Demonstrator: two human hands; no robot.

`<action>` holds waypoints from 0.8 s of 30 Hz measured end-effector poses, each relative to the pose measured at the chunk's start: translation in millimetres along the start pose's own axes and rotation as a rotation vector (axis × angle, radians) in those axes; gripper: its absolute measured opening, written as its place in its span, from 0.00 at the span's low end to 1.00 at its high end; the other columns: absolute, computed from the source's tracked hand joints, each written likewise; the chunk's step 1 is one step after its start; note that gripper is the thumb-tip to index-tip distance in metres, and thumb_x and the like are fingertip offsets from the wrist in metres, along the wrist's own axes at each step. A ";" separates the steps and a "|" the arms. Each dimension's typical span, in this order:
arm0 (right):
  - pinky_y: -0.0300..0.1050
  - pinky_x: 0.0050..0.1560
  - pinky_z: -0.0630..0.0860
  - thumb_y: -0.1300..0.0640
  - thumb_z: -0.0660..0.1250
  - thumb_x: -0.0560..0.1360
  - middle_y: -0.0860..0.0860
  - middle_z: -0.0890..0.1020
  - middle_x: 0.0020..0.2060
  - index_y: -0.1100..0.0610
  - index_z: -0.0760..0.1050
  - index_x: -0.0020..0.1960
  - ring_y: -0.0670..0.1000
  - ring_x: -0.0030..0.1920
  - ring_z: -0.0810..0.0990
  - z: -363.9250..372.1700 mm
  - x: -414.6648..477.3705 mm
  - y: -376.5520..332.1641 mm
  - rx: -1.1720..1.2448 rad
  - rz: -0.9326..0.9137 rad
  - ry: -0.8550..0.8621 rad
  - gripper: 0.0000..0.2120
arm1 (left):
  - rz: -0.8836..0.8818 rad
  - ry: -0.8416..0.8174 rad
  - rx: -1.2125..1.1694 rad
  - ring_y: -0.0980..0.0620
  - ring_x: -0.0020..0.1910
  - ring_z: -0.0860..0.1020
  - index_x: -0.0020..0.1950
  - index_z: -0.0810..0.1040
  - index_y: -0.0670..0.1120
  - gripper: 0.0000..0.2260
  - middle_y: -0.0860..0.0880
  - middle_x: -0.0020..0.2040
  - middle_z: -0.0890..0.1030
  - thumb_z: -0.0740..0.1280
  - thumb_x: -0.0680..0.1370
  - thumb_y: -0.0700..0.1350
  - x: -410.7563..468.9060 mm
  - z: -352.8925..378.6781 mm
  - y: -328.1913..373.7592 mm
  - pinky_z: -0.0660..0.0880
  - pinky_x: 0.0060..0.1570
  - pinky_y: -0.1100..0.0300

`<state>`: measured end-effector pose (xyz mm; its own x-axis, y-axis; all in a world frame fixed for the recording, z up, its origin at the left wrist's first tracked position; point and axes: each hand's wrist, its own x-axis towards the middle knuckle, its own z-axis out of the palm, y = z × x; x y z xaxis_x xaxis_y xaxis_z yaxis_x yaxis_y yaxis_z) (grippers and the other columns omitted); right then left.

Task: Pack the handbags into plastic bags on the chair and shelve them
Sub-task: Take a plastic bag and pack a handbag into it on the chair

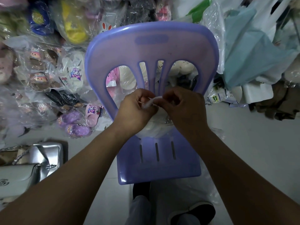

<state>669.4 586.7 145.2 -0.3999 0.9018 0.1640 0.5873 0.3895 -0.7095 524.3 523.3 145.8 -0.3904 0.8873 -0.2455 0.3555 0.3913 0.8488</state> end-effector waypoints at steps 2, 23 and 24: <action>0.35 0.37 0.69 0.45 0.76 0.72 0.43 0.79 0.32 0.52 0.82 0.40 0.44 0.36 0.77 -6.3 0.8 -1.0 0.016 -0.001 -0.041 0.11 | 0.023 0.086 0.093 0.57 0.37 0.77 0.50 0.80 0.51 0.04 0.53 0.38 0.79 0.71 0.77 0.44 2.5 5.2 3.4 0.70 0.38 0.62; 0.40 0.39 0.64 0.50 0.74 0.75 0.47 0.75 0.34 0.56 0.77 0.40 0.48 0.36 0.72 -13.8 -10.6 12.9 0.005 0.036 -0.175 0.11 | -0.432 0.186 -0.259 0.55 0.28 0.75 0.42 0.83 0.41 0.09 0.50 0.31 0.79 0.69 0.78 0.44 10.5 7.7 23.3 0.73 0.31 0.65; 0.42 0.39 0.65 0.51 0.74 0.75 0.49 0.76 0.34 0.57 0.77 0.40 0.49 0.36 0.73 -16.3 -11.7 15.0 0.011 0.050 -0.209 0.12 | -0.432 0.222 -0.232 0.53 0.30 0.75 0.40 0.82 0.42 0.09 0.51 0.31 0.79 0.69 0.77 0.46 11.6 7.6 19.1 0.75 0.37 0.61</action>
<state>694.4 585.0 143.8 -0.5082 0.8611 -0.0166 0.6029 0.3419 -0.7209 533.0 542.9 155.6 -0.6384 0.5745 -0.5122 -0.0644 0.6232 0.7794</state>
